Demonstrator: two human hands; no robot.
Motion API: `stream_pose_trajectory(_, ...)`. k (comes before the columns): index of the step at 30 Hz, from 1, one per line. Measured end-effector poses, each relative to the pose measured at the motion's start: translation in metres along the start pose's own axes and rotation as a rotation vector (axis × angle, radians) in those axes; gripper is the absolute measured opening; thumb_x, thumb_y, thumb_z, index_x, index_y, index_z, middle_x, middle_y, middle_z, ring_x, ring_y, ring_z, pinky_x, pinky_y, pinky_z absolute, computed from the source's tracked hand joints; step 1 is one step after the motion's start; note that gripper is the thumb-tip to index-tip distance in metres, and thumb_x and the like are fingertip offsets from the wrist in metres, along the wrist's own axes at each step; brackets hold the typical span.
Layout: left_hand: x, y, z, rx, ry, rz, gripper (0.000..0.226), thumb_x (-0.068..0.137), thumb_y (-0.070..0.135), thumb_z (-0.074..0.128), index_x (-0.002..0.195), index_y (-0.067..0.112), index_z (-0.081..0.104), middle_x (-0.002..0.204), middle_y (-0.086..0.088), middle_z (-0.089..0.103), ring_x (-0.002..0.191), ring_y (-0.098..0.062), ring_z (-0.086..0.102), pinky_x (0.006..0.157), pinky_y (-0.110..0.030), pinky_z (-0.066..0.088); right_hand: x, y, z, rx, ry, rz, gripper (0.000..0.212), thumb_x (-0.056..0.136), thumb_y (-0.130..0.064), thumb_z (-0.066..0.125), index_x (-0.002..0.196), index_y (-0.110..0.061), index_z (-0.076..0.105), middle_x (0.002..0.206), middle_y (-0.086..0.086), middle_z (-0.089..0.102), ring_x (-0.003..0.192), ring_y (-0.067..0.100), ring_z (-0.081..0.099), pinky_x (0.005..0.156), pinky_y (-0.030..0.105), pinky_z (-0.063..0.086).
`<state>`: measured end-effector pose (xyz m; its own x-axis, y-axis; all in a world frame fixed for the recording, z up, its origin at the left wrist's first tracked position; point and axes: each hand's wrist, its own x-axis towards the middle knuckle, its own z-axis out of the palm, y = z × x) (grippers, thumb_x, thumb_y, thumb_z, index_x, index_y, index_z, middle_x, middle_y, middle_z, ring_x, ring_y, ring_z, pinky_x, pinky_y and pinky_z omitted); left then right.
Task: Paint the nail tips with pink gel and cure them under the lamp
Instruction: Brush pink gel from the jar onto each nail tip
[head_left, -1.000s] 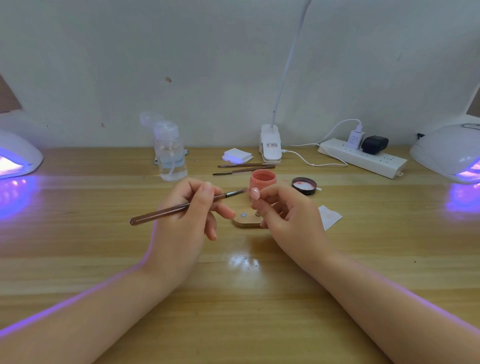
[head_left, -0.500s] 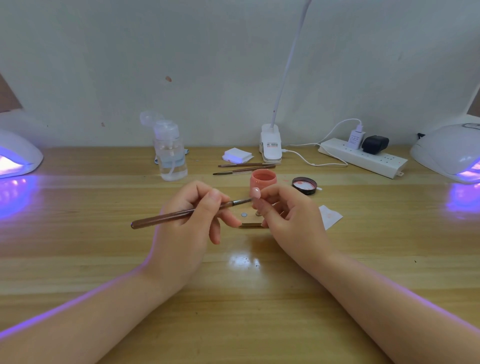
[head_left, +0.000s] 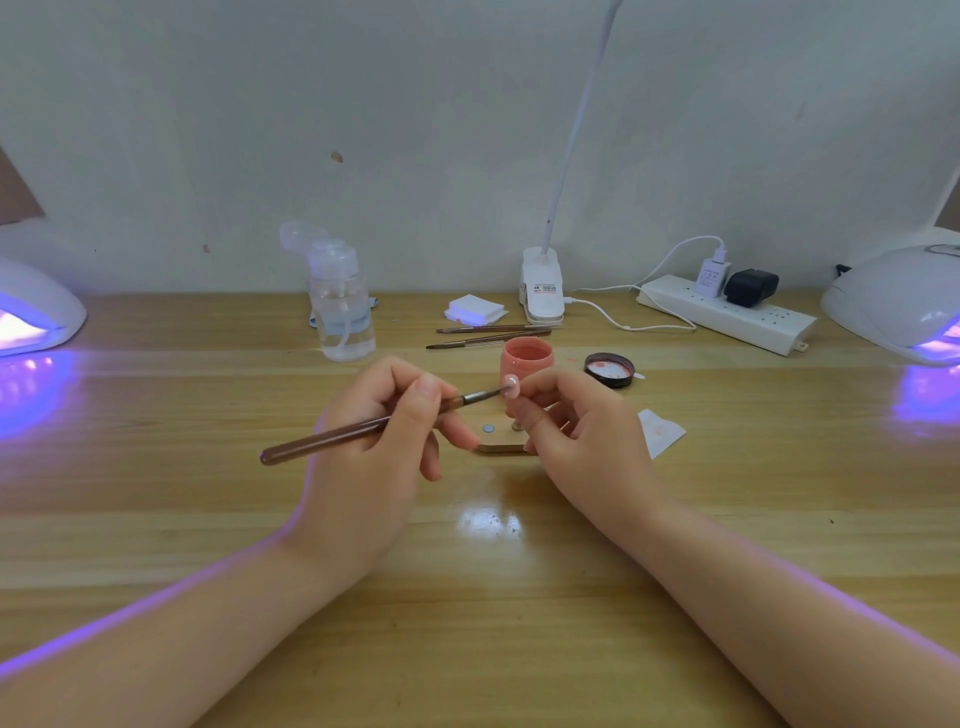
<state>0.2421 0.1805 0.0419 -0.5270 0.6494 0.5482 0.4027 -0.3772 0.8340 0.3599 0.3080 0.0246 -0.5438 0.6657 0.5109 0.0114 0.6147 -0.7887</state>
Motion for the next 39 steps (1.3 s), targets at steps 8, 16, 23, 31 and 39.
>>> stream_pose_trajectory(8, -0.0007, -0.0021, 0.0023, 0.007, -0.019, -0.030, 0.021, 0.093, 0.021, 0.045, 0.081, 0.009, 0.058, 0.067, -0.005, 0.072, 0.047, -0.012, 0.054, 0.049, -0.014, 0.041, -0.0001, 0.0018, -0.0001, 0.002, 0.001, 0.009, 0.008, 0.090, -0.027, 0.067, 0.083, -0.031, 0.065, 0.072, -0.005, 0.067, 0.063, 0.024, 0.060, 0.064, 0.049, 0.050)
stream_pose_trajectory(16, 0.0020, -0.0038, -0.0002, 0.032, 0.040, -0.029, 0.022, 0.096, 0.023, 0.045, 0.084, 0.010, 0.058, 0.069, -0.003, 0.073, 0.046, -0.012, 0.053, 0.049, -0.013, 0.041, 0.0007, 0.0007, 0.0007, 0.034, -0.004, 0.014, 0.006, 0.090, -0.029, 0.066, 0.088, -0.025, 0.069, 0.077, -0.001, 0.069, 0.066, 0.029, 0.060, 0.065, 0.051, 0.051)
stream_pose_trajectory(23, 0.0012, -0.0027, 0.0013, 0.064, 0.039, -0.024, 0.022, 0.096, 0.023, 0.045, 0.084, 0.010, 0.058, 0.071, 0.000, 0.074, 0.045, -0.010, 0.052, 0.049, -0.011, 0.040, 0.0001, -0.0004, -0.0001, 0.042, -0.005, 0.007, 0.008, 0.091, -0.031, 0.065, 0.088, -0.025, 0.068, 0.077, -0.004, 0.069, 0.066, 0.025, 0.062, 0.066, 0.051, 0.051)
stream_pose_trajectory(31, 0.0006, 0.0003, -0.0002, -0.094, 0.010, -0.048, 0.023, 0.093, 0.020, 0.045, 0.080, 0.005, 0.057, 0.065, -0.009, 0.070, 0.045, -0.015, 0.052, 0.048, -0.014, 0.041, 0.0007, 0.0005, 0.0005, 0.045, 0.001, 0.021, 0.005, 0.090, -0.029, 0.066, 0.086, -0.027, 0.067, 0.076, -0.002, 0.069, 0.067, 0.029, 0.061, 0.066, 0.051, 0.051)
stream_pose_trajectory(39, -0.0003, -0.0008, 0.0003, -0.104, -0.027, -0.056, 0.022, 0.093, 0.016, 0.046, 0.078, 0.005, 0.057, 0.062, -0.011, 0.069, 0.045, -0.015, 0.053, 0.047, -0.015, 0.041, 0.0000, -0.0006, -0.0003, 0.047, 0.005, 0.028, 0.005, 0.090, -0.027, 0.066, 0.085, -0.026, 0.067, 0.074, -0.003, 0.068, 0.066, 0.027, 0.061, 0.066, 0.051, 0.051)
